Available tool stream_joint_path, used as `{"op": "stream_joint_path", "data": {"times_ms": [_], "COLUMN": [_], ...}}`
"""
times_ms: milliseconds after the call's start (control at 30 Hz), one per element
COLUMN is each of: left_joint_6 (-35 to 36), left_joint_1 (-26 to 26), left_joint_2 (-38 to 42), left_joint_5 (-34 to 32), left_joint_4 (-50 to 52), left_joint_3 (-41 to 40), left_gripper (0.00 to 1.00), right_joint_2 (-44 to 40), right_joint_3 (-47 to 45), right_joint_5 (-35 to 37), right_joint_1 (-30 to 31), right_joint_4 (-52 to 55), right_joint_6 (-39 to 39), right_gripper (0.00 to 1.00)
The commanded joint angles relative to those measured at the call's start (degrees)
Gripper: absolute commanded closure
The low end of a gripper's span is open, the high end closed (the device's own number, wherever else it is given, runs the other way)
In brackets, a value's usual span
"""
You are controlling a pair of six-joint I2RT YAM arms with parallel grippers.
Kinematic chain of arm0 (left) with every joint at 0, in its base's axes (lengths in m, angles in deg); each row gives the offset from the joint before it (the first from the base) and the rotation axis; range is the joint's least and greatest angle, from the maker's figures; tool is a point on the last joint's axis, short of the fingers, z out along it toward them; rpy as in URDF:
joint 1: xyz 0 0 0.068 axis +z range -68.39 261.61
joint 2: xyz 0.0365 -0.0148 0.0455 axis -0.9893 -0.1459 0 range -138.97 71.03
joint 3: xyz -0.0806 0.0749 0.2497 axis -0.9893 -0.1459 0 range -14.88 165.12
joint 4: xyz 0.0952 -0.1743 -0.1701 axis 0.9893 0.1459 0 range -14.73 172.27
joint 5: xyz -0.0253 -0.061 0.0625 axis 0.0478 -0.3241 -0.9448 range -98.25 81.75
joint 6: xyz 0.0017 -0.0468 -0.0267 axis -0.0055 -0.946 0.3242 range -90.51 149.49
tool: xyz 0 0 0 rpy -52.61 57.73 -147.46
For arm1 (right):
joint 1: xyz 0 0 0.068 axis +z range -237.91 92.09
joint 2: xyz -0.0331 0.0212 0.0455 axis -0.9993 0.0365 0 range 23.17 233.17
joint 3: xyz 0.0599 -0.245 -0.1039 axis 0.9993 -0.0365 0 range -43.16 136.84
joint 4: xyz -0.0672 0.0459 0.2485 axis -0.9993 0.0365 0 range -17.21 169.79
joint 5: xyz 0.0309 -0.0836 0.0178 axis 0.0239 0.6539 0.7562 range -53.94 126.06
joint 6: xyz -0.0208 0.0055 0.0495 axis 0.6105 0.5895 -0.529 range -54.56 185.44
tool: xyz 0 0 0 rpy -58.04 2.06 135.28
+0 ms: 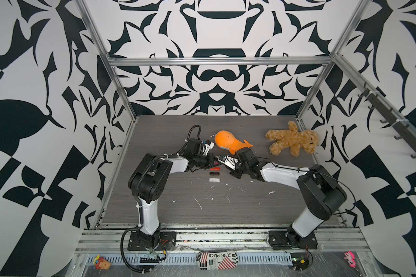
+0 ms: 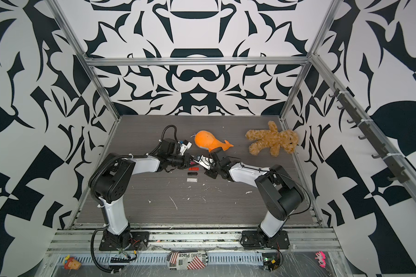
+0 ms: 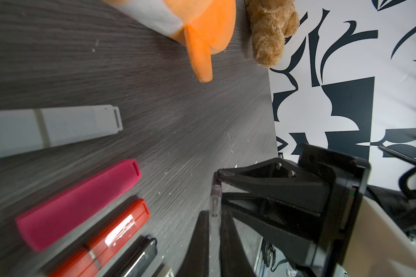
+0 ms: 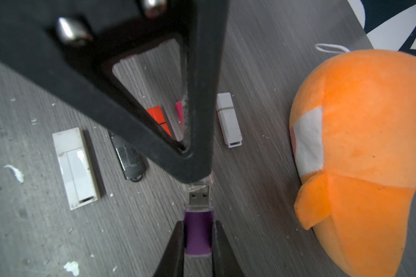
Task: Close the usb drive cover
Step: Close the cover of the USB drive.
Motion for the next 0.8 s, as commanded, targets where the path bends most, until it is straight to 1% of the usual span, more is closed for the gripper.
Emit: {"op": "stream_joint_path", "data": {"times_ms": [0,67,167,467,633,767], "left_joint_6": [1.8,2.3,2.3,2.4,3.0,3.7], "left_joint_1": [-0.7,-0.8,-0.8,-1.0,-1.1,-1.2], "left_joint_2": [-0.4,-0.1,0.3,0.5,0.3,0.1], "left_joint_5": [3.1,3.0,2.8,2.4,2.3,2.0], "left_joint_4": [2.1,2.4,2.2,1.9,2.8,4.1], "left_joint_3": [1.5,1.1,0.7,0.5,0.8,1.1], "left_gripper": [0.93,0.93,0.93,0.93,0.93,0.93], "right_joint_2": [-2.9,-2.9,-2.4,-2.1,-1.7,-2.1], "right_joint_3": [0.2,0.5,1.4,2.7,4.0,3.8], "right_joint_5": [-6.9,-8.8,-9.5,-9.7,-8.4,-8.4], "right_joint_1": [0.9,0.9,0.9,0.9,0.9,0.9], "right_joint_4": [-7.8,-7.6,-6.3,-4.9,-4.3,-6.6], "right_joint_6": [2.5,3.3,3.9,6.4,7.9,8.6], "right_gripper": [0.88,0.88,0.88,0.89,0.89,0.89]}}
